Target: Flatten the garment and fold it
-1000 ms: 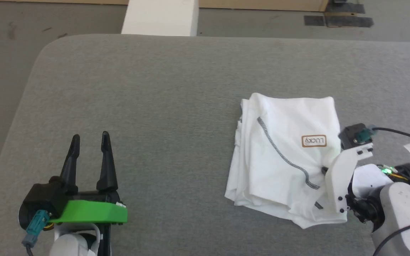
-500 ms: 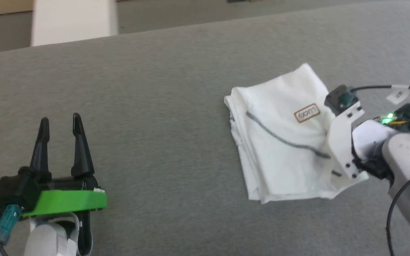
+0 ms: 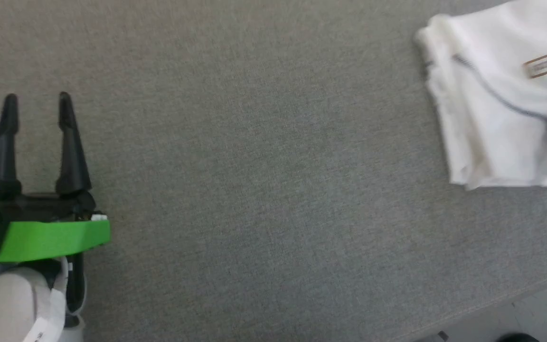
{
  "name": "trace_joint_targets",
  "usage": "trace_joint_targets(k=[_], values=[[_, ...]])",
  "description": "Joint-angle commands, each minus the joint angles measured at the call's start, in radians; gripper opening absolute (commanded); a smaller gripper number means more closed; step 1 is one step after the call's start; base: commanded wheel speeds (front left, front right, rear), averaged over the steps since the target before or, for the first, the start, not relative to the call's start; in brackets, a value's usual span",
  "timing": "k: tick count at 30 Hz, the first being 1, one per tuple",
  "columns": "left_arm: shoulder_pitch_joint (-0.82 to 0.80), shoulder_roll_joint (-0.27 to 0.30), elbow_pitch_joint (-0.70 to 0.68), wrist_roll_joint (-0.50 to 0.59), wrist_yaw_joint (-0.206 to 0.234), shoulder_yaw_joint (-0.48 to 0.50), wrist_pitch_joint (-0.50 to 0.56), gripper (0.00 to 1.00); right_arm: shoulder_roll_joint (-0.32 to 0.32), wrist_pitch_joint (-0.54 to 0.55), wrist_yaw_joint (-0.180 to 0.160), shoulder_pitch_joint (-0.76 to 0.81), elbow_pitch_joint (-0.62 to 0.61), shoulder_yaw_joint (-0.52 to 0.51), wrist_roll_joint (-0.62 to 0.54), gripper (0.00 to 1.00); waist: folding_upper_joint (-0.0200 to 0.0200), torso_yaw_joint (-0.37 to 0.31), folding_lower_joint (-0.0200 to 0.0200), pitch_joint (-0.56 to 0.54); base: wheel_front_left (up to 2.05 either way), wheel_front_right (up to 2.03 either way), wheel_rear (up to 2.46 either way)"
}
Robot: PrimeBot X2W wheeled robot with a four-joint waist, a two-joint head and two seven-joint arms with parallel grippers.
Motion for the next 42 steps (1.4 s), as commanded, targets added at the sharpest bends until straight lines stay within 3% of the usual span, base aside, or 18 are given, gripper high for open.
trace_joint_targets(k=[1, 5, 12, 13, 14, 15, 16, 25, 33, 38, 42], values=[[-0.015, 0.013, -0.018, 0.013, 0.007, 0.006, 0.006, 1.0, -0.014, -0.016, -0.002, -0.024, 0.02, -0.028, -0.019, 0.0, -0.0001, -0.006, -0.0002, 0.121, 0.0, 0.0, 0.0], [-0.011, 0.04, -0.08, 0.016, 0.014, 0.025, 0.039, 1.0, -0.06, -0.069, -0.002, -0.071, 0.098, -0.175, -0.095, 0.0, -0.0001, 0.023, -0.0002, 0.176, 0.0, 0.0, 0.0], [0.007, 0.048, -0.106, 0.01, 0.015, 0.029, 0.052, 1.0, -0.061, -0.124, -0.002, -0.092, 0.148, -0.325, -0.185, 0.0, -0.0001, 0.045, -0.0002, 0.202, 0.0, 0.0, 0.0], [0.008, 0.048, -0.107, 0.008, 0.016, 0.028, 0.052, 1.0, -0.058, -0.126, -0.002, -0.092, 0.154, -0.341, -0.196, 0.05, -0.0001, 0.048, -0.0002, 0.203, 0.0, 0.0, 0.0], [0.01, 0.048, -0.108, 0.007, 0.017, 0.027, 0.053, 1.0, -0.056, -0.128, -0.002, -0.09, 0.16, -0.358, -0.213, 0.32, -0.0001, 0.05, -0.0002, 0.203, 0.0, 0.0, 0.0], [0.012, 0.049, -0.109, 0.007, 0.017, 0.027, 0.053, 1.0, -0.055, -0.13, -0.002, -0.089, 0.164, -0.371, -0.227, 0.49, -0.0001, 0.051, -0.0002, 0.204, 0.0, 0.0, 0.0], [0.014, 0.05, -0.11, 0.006, 0.018, 0.029, 0.054, 1.0, -0.053, -0.134, -0.002, -0.091, 0.17, -0.399, -0.24, 1.0, -0.0001, 0.051, -0.0002, 0.205, 0.0, 0.0, 0.0], [0.029, 0.045, -0.081, -0.005, 0.026, 0.032, 0.036, 1.0, -0.015, -0.205, -0.002, -0.113, 0.143, -0.485, -0.317, 1.0, -0.0001, 0.038, -0.0002, 0.125, 0.0, 0.0, 0.0], [0.056, 0.004, 0.013, -0.032, 0.037, 0.025, -0.022, 1.0, 0.046, -0.398, -0.002, -0.119, -0.05, -0.436, -0.172, 1.0, -0.0001, 0.075, -0.0002, -0.051, 0.0, 0.0, 0.0], [0.071, -0.022, 0.076, -0.051, 0.047, 0.028, -0.046, 1.0, 0.134, -0.469, -0.002, -0.077, -0.222, -0.381, -0.05, 1.0, -0.0001, 0.12, -0.0002, -0.167, 0.0, 0.0, 0.0], [0.073, -0.042, 0.114, -0.061, 0.056, 0.03, -0.064, 1.0, 0.249, -0.527, -0.002, -0.018, -0.344, -0.402, 0.016, 1.0, -0.0001, 0.168, -0.0002, -0.239, 0.0, 0.0, 0.0]])
